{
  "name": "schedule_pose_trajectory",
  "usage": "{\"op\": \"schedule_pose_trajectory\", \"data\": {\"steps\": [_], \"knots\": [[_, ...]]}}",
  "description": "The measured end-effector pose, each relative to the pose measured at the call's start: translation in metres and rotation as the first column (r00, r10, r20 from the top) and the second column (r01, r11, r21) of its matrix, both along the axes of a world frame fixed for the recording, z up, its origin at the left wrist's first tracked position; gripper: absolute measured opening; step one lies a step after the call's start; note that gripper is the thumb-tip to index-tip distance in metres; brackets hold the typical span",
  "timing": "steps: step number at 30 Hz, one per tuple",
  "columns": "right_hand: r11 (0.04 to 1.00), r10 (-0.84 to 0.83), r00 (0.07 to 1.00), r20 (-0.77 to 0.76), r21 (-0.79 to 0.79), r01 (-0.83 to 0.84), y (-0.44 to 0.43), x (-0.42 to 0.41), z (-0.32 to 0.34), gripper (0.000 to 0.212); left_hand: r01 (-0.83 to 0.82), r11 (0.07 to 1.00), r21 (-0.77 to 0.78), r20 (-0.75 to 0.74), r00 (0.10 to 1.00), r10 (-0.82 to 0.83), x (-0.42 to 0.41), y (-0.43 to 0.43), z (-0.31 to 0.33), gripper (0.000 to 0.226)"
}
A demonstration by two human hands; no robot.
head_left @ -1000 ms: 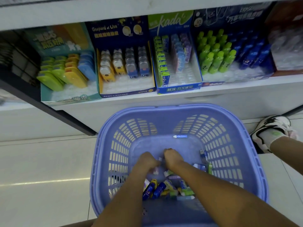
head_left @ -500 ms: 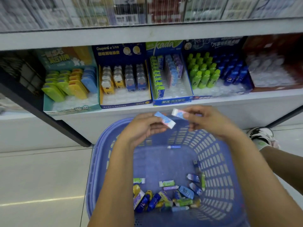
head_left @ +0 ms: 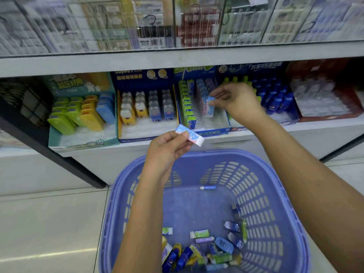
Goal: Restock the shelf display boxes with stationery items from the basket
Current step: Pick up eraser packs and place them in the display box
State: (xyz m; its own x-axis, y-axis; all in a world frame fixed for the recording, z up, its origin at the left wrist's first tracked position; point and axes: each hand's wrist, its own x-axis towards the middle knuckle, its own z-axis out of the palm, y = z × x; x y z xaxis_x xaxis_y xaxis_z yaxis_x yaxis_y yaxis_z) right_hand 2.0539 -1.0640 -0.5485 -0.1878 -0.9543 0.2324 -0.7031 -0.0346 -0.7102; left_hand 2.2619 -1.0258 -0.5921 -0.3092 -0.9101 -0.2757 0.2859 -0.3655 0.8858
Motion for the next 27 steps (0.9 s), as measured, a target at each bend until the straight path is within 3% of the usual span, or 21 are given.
{"op": "schedule_pose_trajectory", "data": {"steps": [8,16,17,19,21,23,27], "knots": [[0.997,0.017,1.000,-0.016,0.078,-0.016,-0.005,0.000,-0.010,0.018,-0.036,0.999,0.013,-0.033,0.999,0.036,-0.008,0.003,0.000,0.006],[0.999,0.004,0.980,-0.200,0.036,0.003,0.004,0.002,-0.004,0.024,0.056,0.982,-0.179,0.257,0.966,-0.009,-0.023,0.012,0.002,0.013],[0.999,0.017,0.989,-0.147,0.032,-0.013,0.011,0.005,-0.002,0.024,0.067,0.973,-0.222,0.303,0.953,0.004,-0.024,0.013,0.002,0.013],[0.987,0.125,0.985,0.117,0.086,-0.135,0.029,0.012,0.003,0.020,0.085,0.943,-0.322,0.383,0.922,0.048,-0.025,0.015,0.002,0.014],[0.945,0.243,0.915,0.322,0.134,-0.298,0.047,0.018,0.007,0.019,0.100,0.908,-0.406,0.406,0.910,0.082,-0.026,0.016,0.003,0.012],[0.929,0.280,0.892,0.355,0.132,-0.344,0.057,0.019,0.008,0.021,0.103,0.880,-0.464,0.408,0.906,0.109,-0.029,0.016,0.006,0.014],[0.957,0.251,0.924,0.288,0.069,-0.282,0.057,0.012,0.017,0.020,0.117,0.824,-0.554,0.446,0.878,0.175,-0.035,0.018,0.009,0.017]]}}
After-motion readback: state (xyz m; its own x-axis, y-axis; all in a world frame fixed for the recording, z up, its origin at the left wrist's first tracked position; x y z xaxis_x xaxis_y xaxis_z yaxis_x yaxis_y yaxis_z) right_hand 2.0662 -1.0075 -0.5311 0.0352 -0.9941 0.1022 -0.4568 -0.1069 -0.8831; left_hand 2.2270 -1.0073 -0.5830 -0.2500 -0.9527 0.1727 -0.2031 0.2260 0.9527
